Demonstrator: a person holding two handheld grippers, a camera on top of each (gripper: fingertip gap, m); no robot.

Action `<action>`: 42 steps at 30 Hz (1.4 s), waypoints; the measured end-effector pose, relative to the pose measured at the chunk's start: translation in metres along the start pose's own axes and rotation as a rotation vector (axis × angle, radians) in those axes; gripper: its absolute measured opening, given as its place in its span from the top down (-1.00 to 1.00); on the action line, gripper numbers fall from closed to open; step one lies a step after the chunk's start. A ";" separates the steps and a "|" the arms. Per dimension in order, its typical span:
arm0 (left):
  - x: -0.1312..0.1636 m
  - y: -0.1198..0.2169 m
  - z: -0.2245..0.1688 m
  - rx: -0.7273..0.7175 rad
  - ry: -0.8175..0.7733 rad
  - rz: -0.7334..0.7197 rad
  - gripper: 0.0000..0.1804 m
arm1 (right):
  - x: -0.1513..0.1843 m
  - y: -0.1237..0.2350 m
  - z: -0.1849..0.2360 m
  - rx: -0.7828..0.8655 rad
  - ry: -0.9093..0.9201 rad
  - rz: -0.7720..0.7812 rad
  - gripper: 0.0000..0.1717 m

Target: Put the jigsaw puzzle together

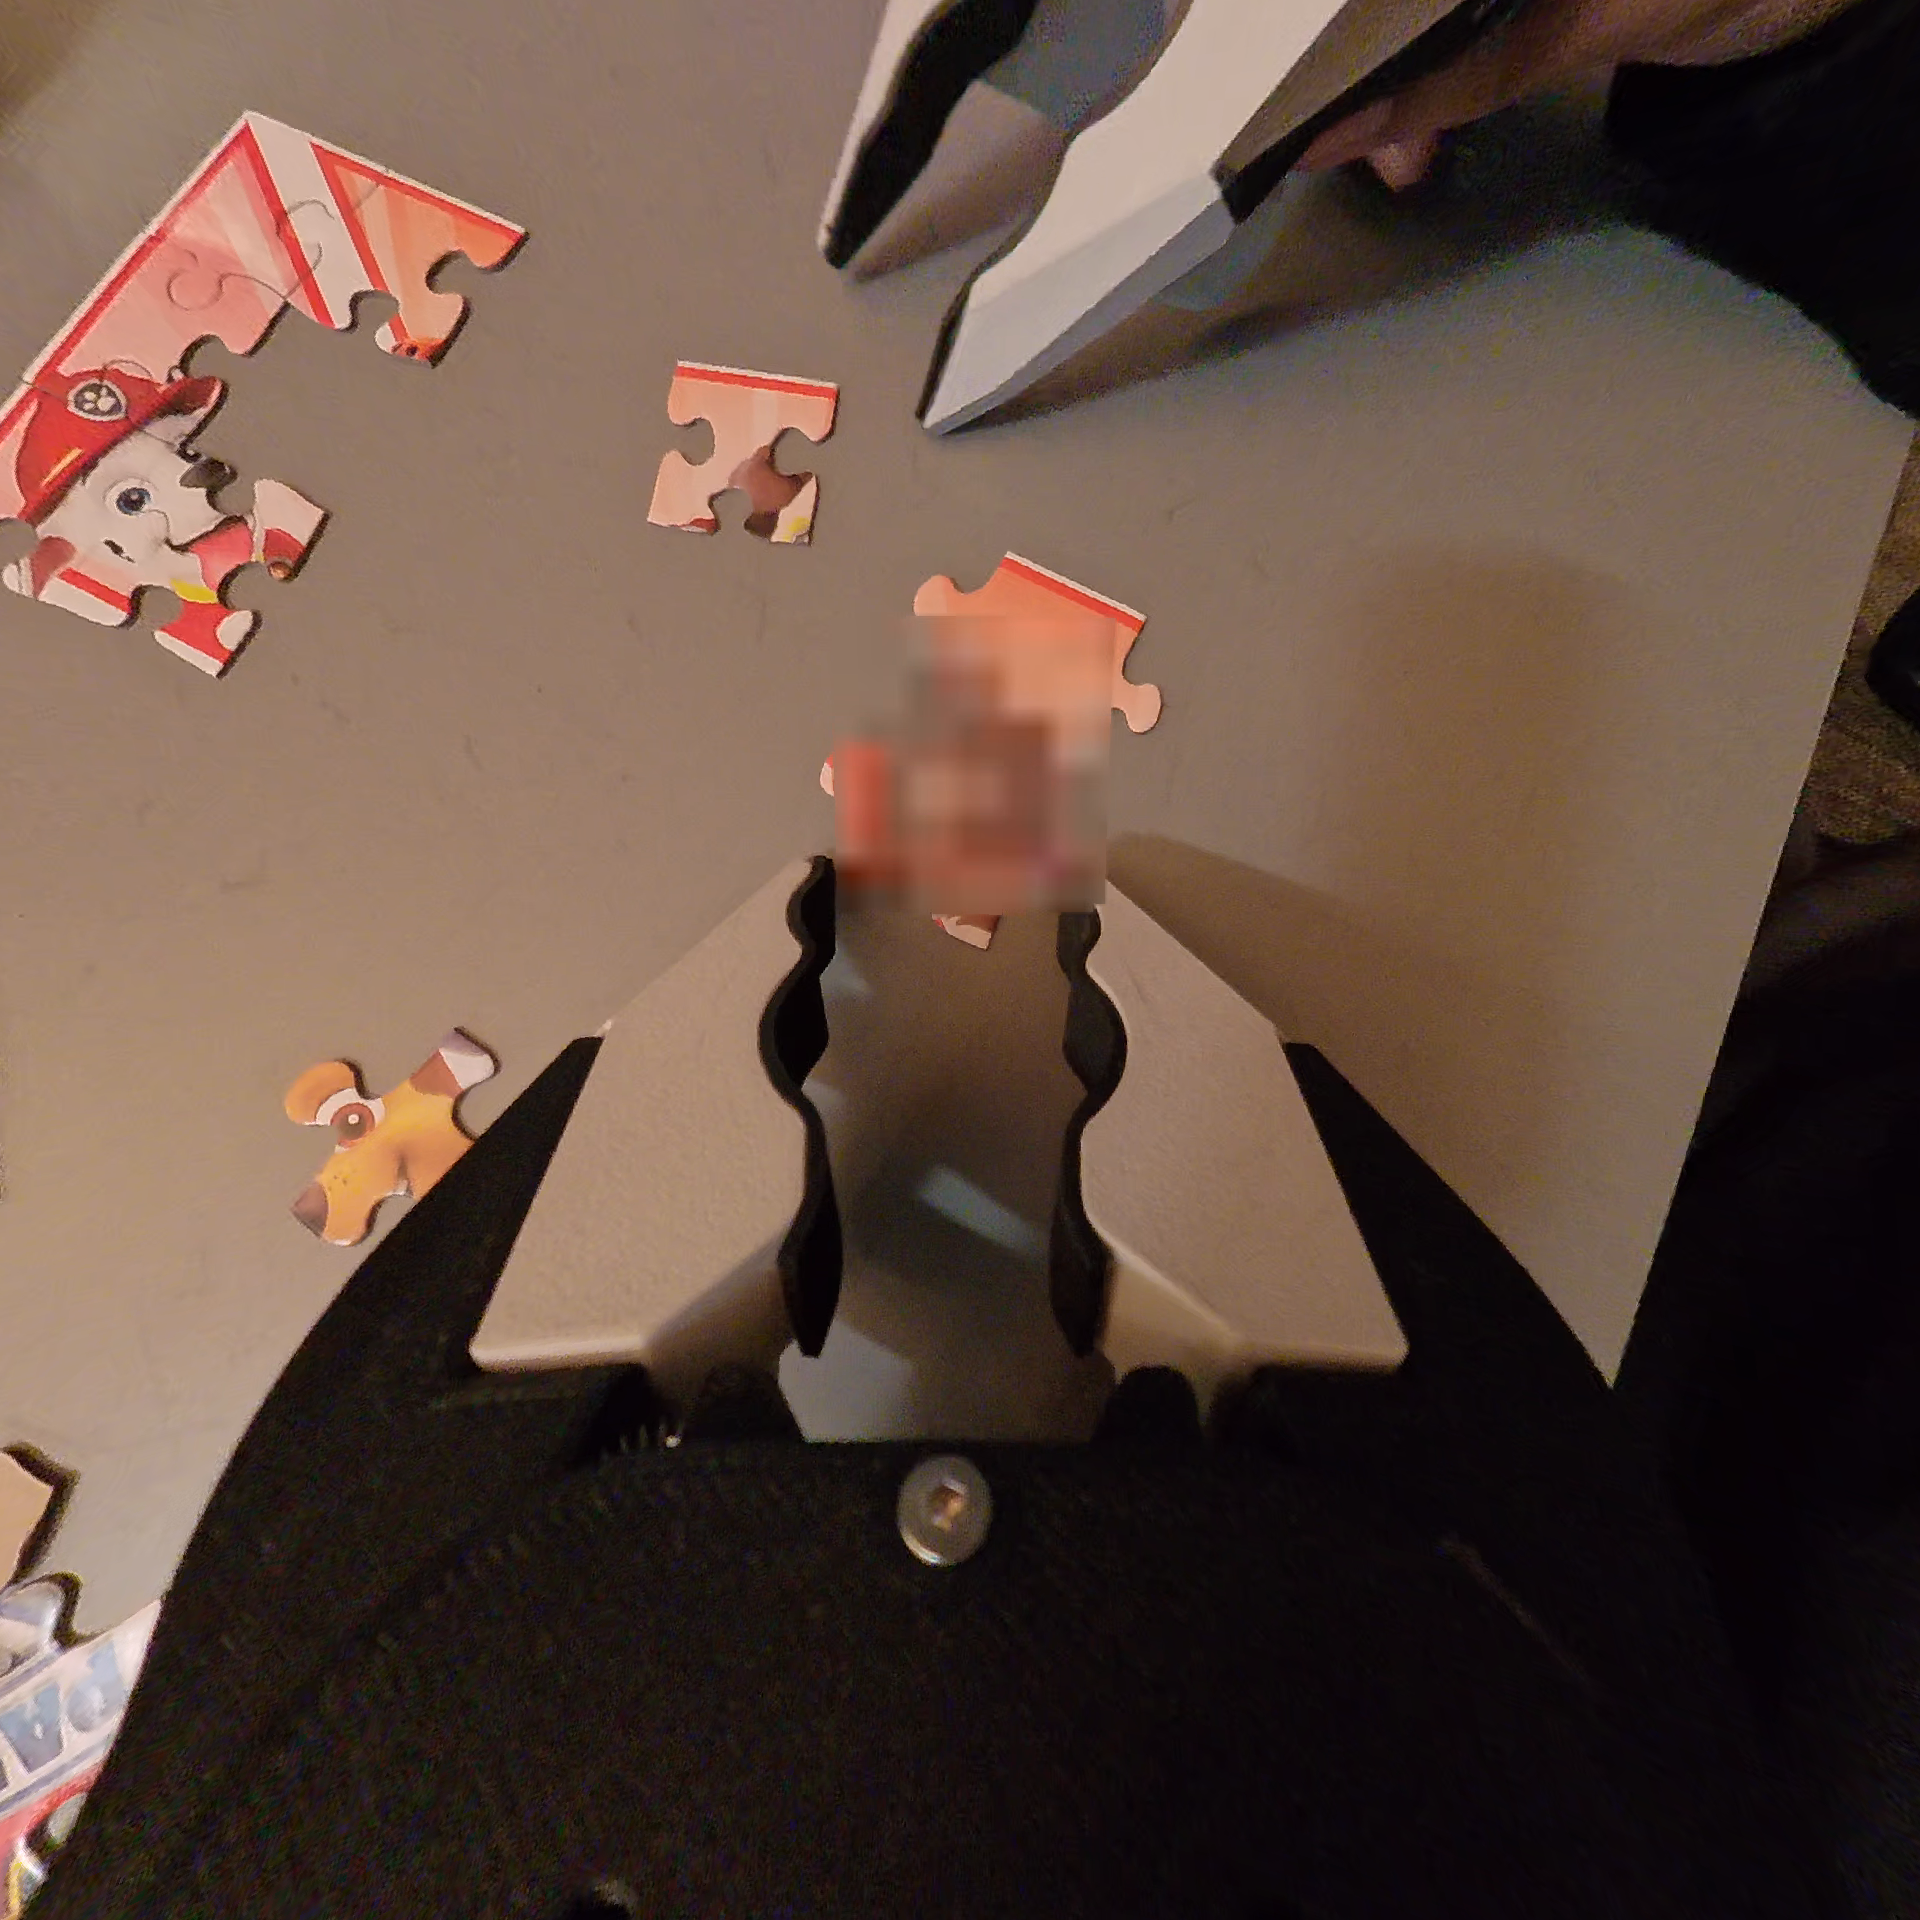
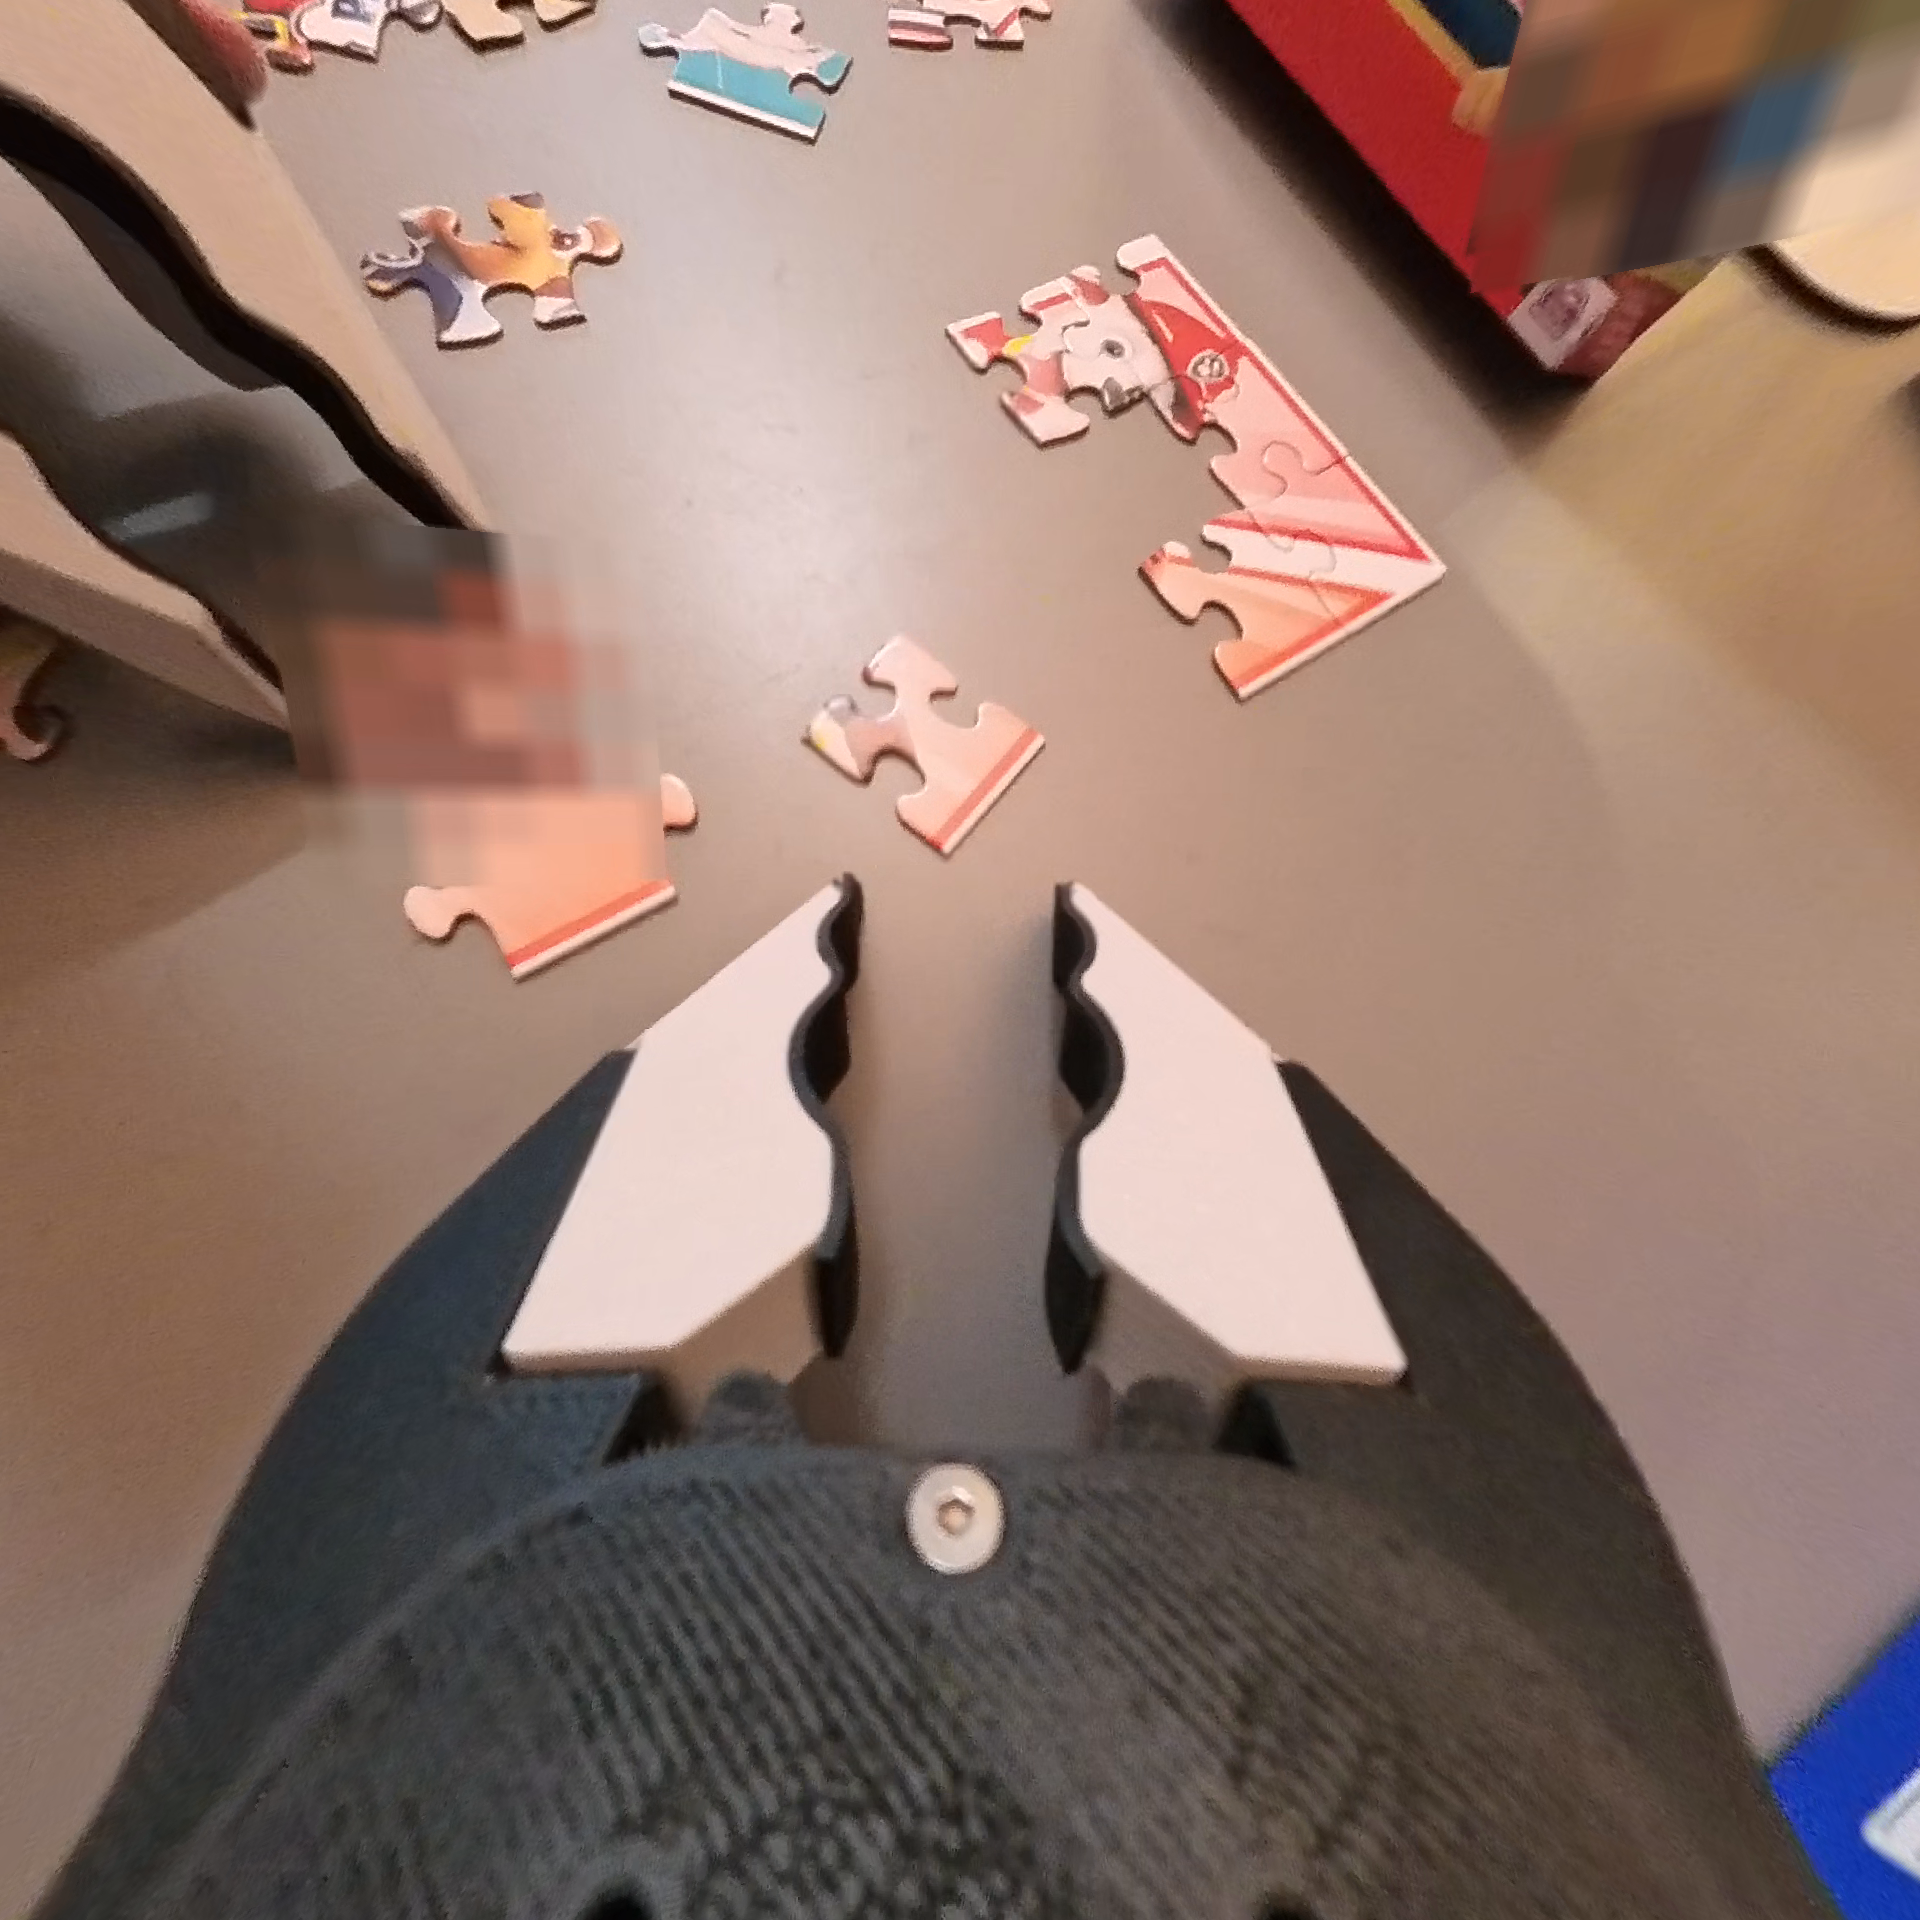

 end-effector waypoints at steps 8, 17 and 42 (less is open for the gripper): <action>0.000 0.000 0.000 -0.031 0.019 0.005 0.56 | -0.022 -0.029 0.007 -0.092 -0.049 -0.001 0.42; -0.002 -0.002 0.000 -0.041 0.035 0.004 0.59 | -0.008 -0.015 -0.003 -0.039 -0.098 -0.007 0.46; -0.005 -0.005 -0.004 -0.060 0.057 -0.008 0.61 | 0.012 0.023 0.106 0.128 -0.257 -0.007 0.46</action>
Point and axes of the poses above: each gripper's, where its closed fingertips meet, y back along the fingers, x out of its underside, z = x × y across the jaws, the point moved 1 cm from there along y, back along the fingers, and after that the axes turned 1 degree about -x, right-handed, at the moved point
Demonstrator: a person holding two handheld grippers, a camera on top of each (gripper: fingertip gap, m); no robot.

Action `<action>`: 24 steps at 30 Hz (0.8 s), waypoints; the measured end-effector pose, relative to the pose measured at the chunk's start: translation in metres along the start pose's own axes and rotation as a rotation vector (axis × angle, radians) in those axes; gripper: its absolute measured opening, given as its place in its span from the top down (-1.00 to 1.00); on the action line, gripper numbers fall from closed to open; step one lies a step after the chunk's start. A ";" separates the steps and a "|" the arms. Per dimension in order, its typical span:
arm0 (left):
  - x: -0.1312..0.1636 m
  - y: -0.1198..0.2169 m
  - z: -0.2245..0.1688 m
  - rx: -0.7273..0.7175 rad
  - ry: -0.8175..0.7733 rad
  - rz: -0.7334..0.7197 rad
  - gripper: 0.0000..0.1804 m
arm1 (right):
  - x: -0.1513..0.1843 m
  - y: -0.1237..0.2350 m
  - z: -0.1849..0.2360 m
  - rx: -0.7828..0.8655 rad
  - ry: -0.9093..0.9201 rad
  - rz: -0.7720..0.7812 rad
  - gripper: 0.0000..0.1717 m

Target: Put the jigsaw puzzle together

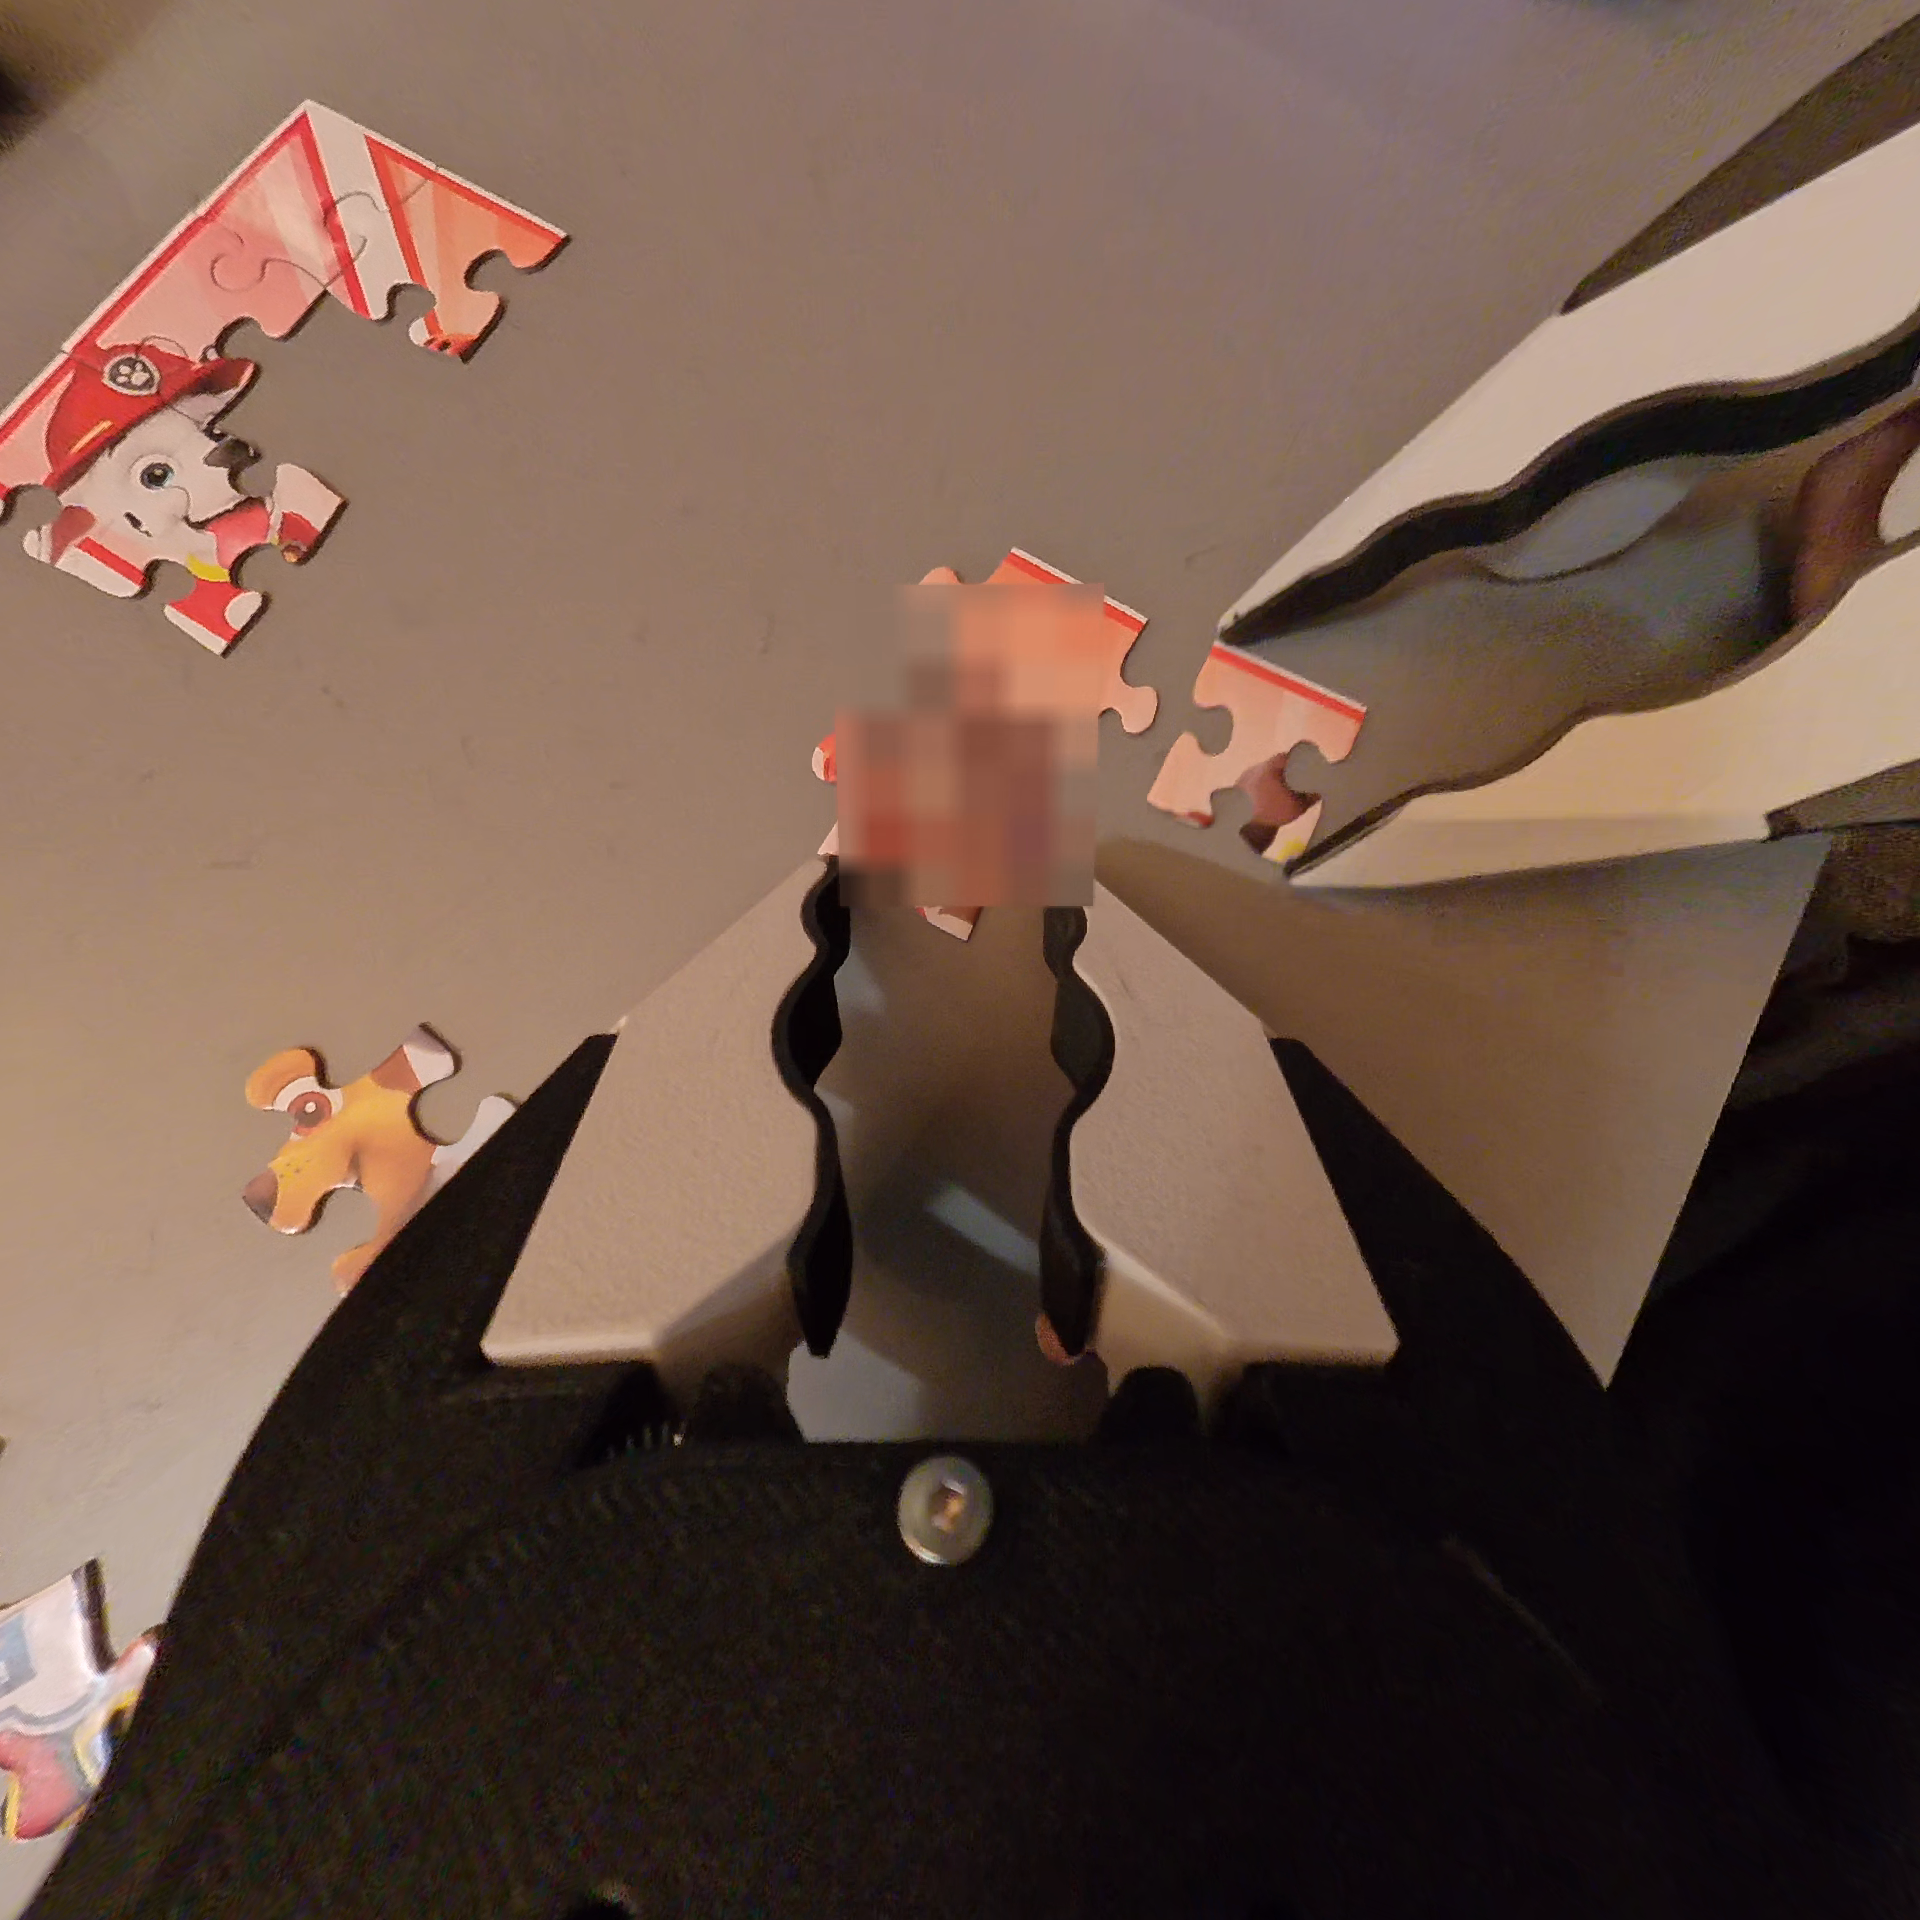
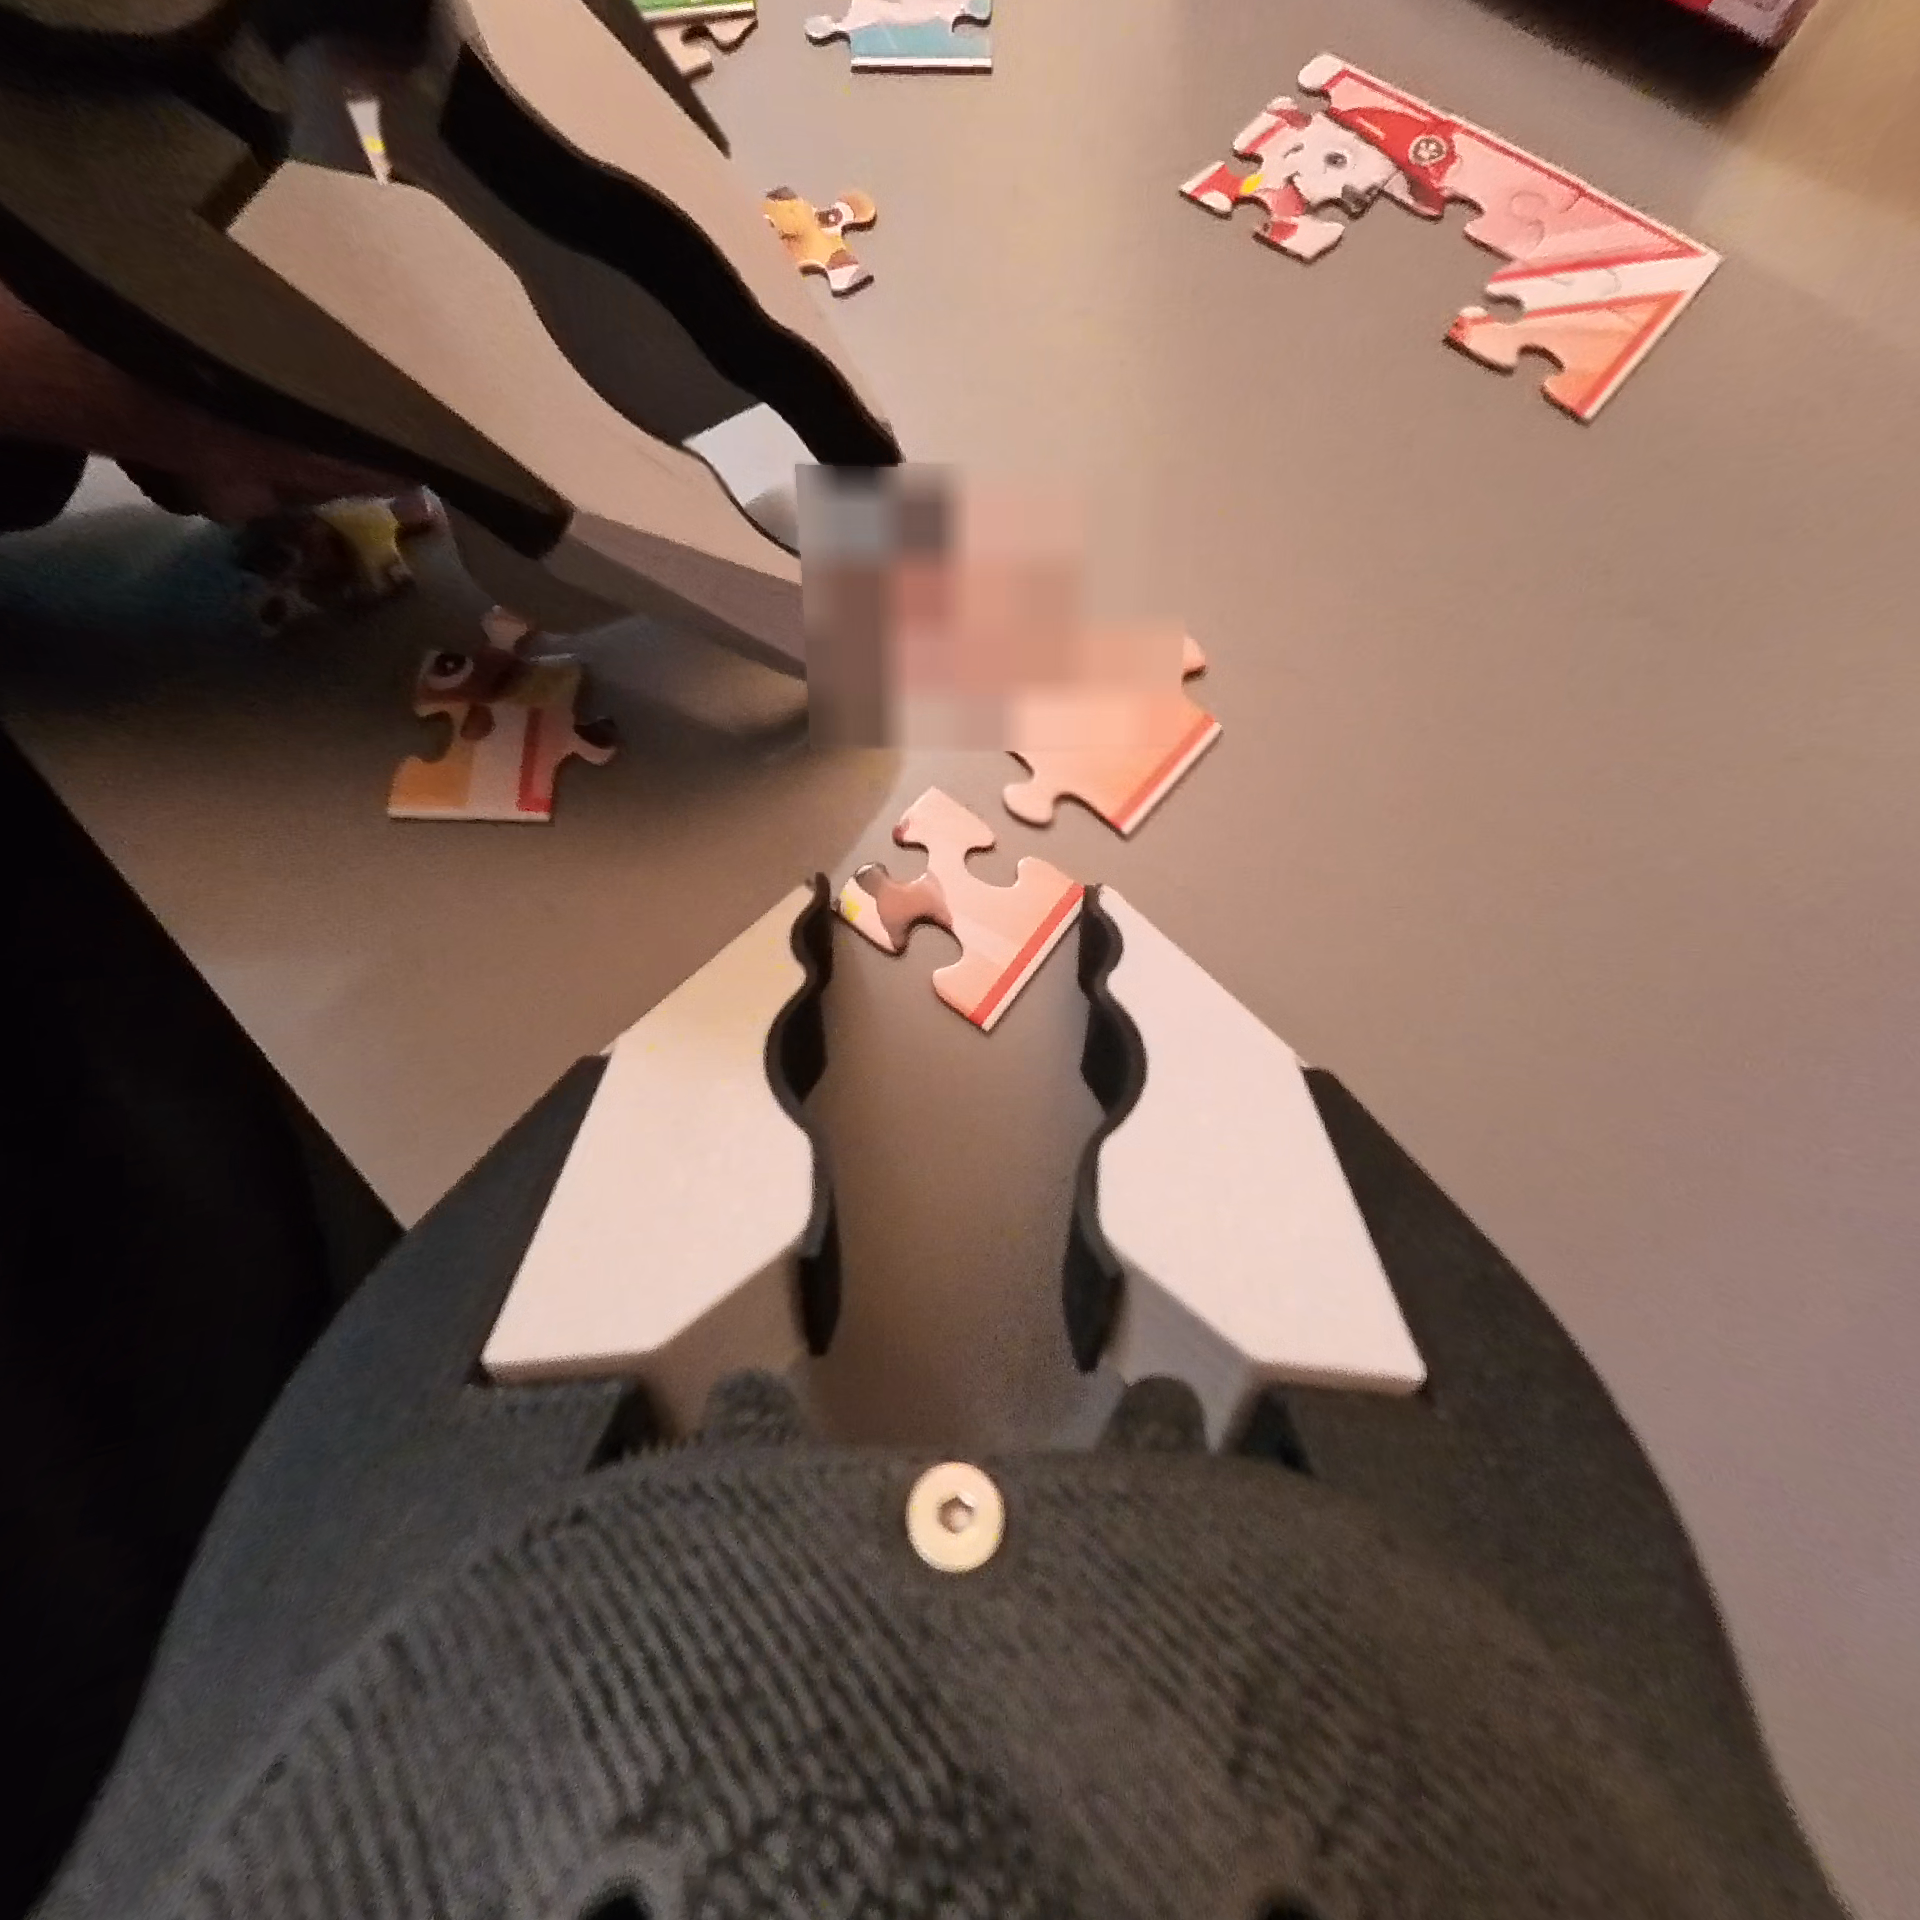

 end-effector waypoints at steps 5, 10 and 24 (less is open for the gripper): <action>0.000 0.000 -0.001 -0.004 -0.006 0.000 0.61 | -0.005 -0.006 -0.004 0.033 -0.016 0.001 0.46; 0.001 0.000 -0.001 -0.009 -0.011 0.000 0.62 | -0.007 -0.006 -0.005 0.035 -0.016 -0.004 0.46; 0.000 0.002 -0.004 0.027 -0.001 -0.005 0.61 | -0.004 -0.002 -0.011 0.023 -0.016 -0.011 0.41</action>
Point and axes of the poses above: each gripper's, where its closed fingertips meet, y back along the fingers, x out of its underside, z = x × y across the jaws, the point moved 1 cm from there along y, back along the fingers, and after that the axes turned 1 degree about -x, right-handed, at the moved point
